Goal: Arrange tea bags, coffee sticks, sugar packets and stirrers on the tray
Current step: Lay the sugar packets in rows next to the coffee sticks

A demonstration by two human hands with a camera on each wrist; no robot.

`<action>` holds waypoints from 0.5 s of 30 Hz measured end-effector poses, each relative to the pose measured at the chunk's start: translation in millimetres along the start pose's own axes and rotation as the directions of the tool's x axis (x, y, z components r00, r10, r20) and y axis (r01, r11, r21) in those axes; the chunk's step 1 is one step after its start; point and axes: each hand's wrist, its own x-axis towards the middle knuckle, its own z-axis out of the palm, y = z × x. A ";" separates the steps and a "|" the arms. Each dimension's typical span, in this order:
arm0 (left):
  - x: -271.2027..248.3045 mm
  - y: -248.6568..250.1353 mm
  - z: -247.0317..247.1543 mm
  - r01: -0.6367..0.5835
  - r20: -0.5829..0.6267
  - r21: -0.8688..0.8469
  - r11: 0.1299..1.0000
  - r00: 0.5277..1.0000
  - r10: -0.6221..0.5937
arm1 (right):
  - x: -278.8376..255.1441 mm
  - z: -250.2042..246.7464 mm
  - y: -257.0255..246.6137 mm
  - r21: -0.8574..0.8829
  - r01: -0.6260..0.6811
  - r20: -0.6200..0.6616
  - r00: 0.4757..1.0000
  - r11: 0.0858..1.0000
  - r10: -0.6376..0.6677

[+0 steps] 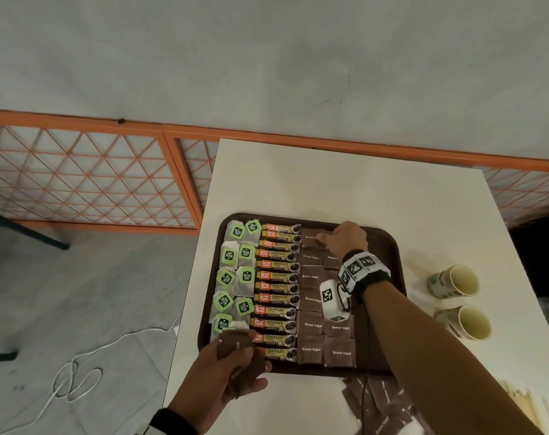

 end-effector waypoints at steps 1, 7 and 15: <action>-0.9 1.4 1.0 0.002 0.020 -0.028 1.000 1.000 -0.002 | -4.0 1.3 0.1 0.002 0.066 -0.019 0.998 0.998 -0.065; -6.0 5.9 5.5 0.007 0.176 -0.232 0.973 0.984 0.035 | -25.0 2.2 -2.5 -0.040 0.255 0.040 0.966 0.966 -0.254; -6.8 -0.3 28.3 -0.079 0.179 -0.109 0.991 0.979 0.097 | -147.5 -45.7 22.5 0.125 0.508 0.315 0.794 0.852 -0.519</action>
